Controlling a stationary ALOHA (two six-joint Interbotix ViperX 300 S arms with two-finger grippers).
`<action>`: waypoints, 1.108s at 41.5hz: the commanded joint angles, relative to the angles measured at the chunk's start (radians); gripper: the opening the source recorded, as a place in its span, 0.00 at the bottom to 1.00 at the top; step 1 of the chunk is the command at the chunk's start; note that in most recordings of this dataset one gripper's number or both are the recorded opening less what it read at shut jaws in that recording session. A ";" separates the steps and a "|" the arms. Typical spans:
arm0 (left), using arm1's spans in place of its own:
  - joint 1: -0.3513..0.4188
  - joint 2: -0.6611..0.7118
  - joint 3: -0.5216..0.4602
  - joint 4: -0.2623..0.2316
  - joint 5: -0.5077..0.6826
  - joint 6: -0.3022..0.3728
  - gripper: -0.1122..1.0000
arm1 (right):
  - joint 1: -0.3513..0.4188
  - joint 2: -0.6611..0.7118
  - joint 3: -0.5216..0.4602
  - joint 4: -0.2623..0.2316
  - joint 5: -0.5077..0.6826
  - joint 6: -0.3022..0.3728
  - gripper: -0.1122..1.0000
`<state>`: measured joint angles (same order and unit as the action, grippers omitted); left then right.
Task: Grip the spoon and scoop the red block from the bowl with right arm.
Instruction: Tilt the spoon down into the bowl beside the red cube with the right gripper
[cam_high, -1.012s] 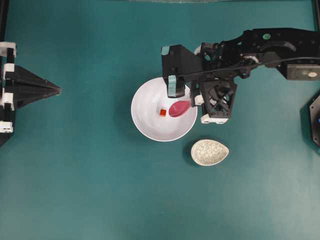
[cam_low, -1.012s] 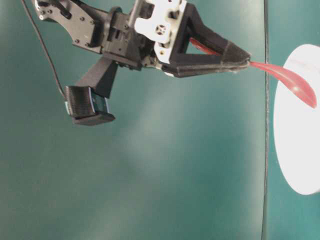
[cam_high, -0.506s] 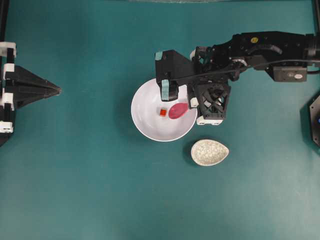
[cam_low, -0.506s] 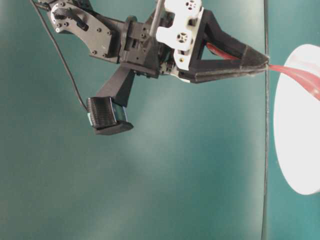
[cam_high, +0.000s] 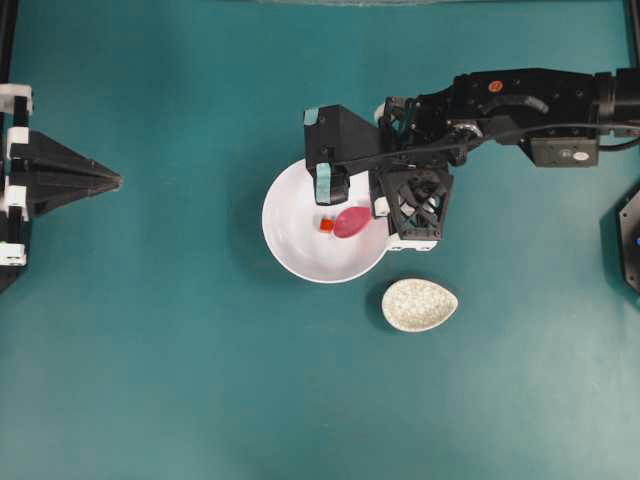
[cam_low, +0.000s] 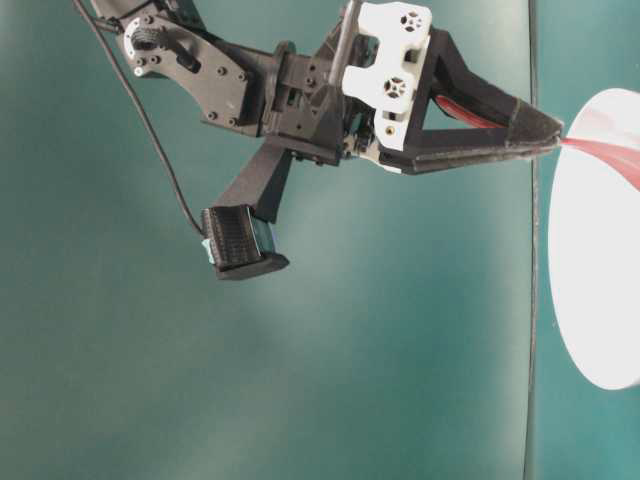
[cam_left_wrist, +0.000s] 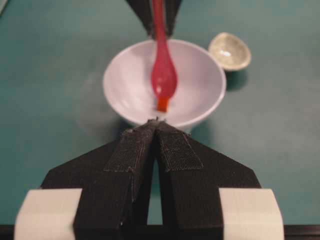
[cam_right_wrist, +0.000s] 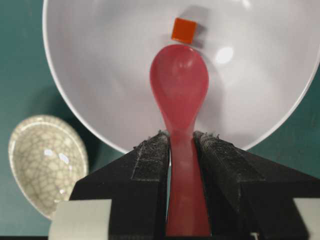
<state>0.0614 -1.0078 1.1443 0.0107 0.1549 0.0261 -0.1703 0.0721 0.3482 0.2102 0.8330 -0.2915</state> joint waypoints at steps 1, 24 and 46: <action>0.003 0.005 -0.031 0.003 -0.005 0.002 0.10 | 0.002 -0.008 -0.029 -0.002 -0.015 -0.002 0.33; 0.003 0.006 -0.029 0.003 -0.005 0.002 0.10 | 0.006 0.028 -0.063 -0.002 -0.091 -0.002 0.33; 0.003 0.006 -0.031 0.003 -0.005 0.002 0.10 | 0.026 0.040 -0.084 0.002 -0.138 0.006 0.33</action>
<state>0.0614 -1.0078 1.1443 0.0107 0.1549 0.0261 -0.1519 0.1258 0.2899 0.2086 0.7072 -0.2884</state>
